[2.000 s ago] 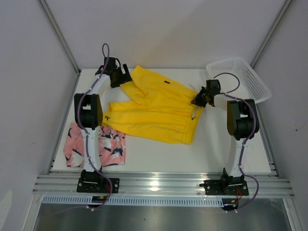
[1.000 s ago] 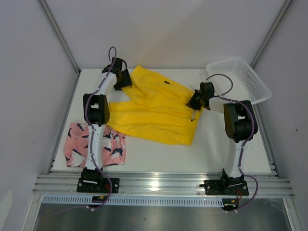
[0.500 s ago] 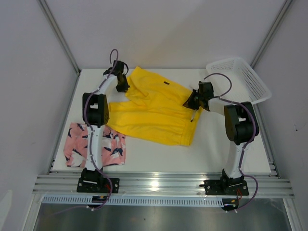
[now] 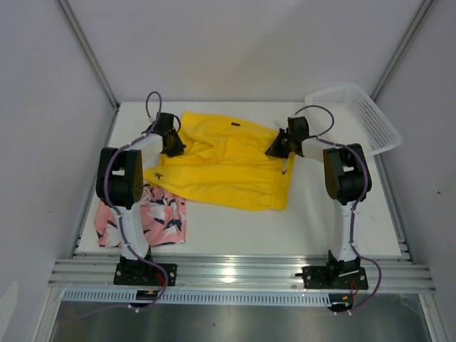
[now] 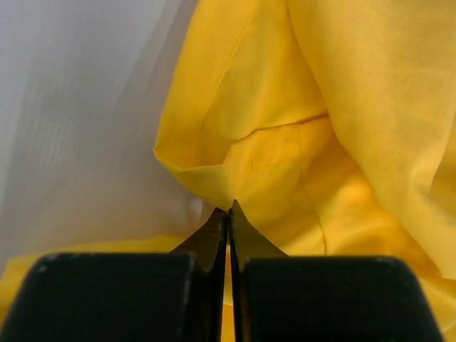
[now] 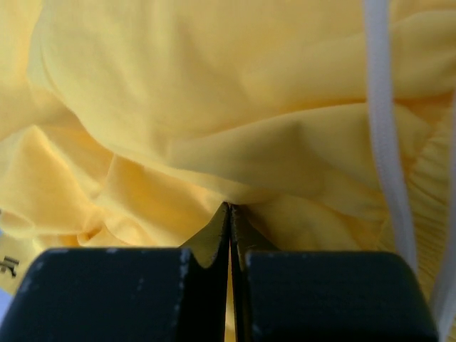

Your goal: Fold and stack the shorts

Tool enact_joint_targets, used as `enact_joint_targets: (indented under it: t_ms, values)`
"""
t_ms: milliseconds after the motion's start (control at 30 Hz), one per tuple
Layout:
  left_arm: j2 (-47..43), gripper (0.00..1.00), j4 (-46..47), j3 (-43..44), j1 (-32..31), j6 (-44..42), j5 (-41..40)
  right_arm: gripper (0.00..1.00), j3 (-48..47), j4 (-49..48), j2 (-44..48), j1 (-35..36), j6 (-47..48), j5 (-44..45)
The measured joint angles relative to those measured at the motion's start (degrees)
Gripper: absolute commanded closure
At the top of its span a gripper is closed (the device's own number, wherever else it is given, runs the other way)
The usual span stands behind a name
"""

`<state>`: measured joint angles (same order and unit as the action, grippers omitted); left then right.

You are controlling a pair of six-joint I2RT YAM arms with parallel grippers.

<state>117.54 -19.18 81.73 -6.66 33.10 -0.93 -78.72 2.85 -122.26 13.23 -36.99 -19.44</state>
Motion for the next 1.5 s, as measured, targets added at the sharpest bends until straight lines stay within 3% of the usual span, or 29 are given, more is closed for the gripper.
enact_joint_targets:
  t_ms: [200,400,500,533,633,867,1033,1267,1500]
  values:
    - [-7.2,1.0,7.2,-11.0,1.9,3.6,-0.6,1.0,-13.3,6.5,-7.1,-0.9,1.1,2.4]
    - [-10.6,0.96,13.7,-18.6,2.3,5.5,0.1,1.0,-17.5,9.0,-8.9,-2.3,1.3,3.9]
    - [-10.7,0.57,14.1,-18.8,2.3,5.1,0.1,0.81,-17.4,8.8,-8.7,-2.3,2.2,4.8]
    - [-10.9,0.37,13.9,-18.6,2.3,4.5,0.0,0.76,-16.8,8.2,-8.3,-2.2,2.6,4.9]
    - [-11.7,0.23,13.3,-18.0,2.4,3.6,-0.5,0.71,-12.2,7.1,-4.7,-1.5,3.8,5.3]
    - [-12.8,0.22,11.3,-10.4,3.2,0.0,0.6,0.62,3.7,2.5,9.2,3.1,4.4,4.6]
    - [-9.7,0.23,11.2,0.1,2.8,-3.0,4.0,0.67,12.2,-1.8,14.9,7.9,3.2,4.4]
    - [-2.6,0.36,9.9,6.5,-0.3,-4.1,6.7,0.71,18.4,-4.3,15.1,13.6,1.7,5.1]
    - [-1.2,0.44,8.7,1.4,-2.9,-2.5,4.9,0.73,18.9,-6.7,13.6,13.8,0.9,5.7]
